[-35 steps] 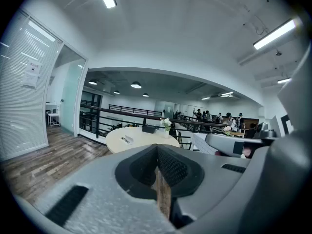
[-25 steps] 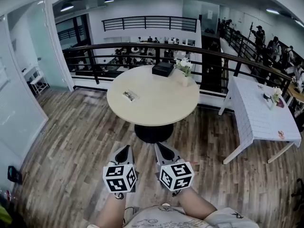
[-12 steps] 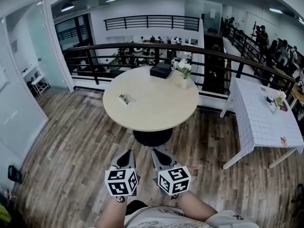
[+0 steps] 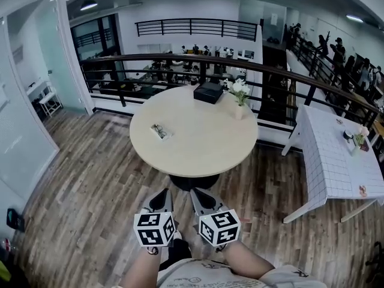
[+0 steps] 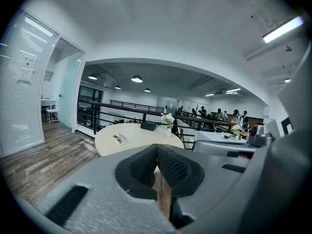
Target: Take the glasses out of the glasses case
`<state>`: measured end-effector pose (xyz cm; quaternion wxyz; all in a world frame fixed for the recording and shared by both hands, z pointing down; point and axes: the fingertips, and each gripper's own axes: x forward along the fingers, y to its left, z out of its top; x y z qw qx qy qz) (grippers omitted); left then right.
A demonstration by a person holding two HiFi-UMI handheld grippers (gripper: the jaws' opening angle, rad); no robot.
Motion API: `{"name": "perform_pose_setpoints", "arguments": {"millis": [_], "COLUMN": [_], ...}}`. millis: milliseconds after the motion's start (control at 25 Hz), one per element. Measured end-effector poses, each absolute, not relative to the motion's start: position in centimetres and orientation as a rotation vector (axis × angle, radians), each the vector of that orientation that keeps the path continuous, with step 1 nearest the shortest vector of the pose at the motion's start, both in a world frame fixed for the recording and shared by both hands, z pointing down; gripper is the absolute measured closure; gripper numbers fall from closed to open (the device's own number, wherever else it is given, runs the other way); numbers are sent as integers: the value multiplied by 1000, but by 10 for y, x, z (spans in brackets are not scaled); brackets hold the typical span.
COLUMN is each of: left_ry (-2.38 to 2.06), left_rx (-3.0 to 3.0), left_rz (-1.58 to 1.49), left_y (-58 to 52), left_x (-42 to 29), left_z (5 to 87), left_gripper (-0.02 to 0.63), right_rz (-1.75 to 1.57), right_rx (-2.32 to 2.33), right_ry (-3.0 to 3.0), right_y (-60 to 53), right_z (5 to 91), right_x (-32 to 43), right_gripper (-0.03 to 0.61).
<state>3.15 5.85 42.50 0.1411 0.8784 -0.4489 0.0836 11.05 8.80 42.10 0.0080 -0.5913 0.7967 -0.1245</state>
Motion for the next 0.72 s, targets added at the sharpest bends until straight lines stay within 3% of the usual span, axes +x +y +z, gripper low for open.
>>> {"name": "perform_pose_setpoints", "arguments": {"millis": [720], "left_ry": [-1263], "left_rx": [2546], "left_rz": [217], "left_y": [-159], "left_x": [16], "left_z": [418], "left_gripper": [601], "right_rz": [-367], "right_rx": [-1888], "right_ry": [2479], "right_y": [-134], "right_z": [414], "right_x": [97], "right_gripper": [561]}}
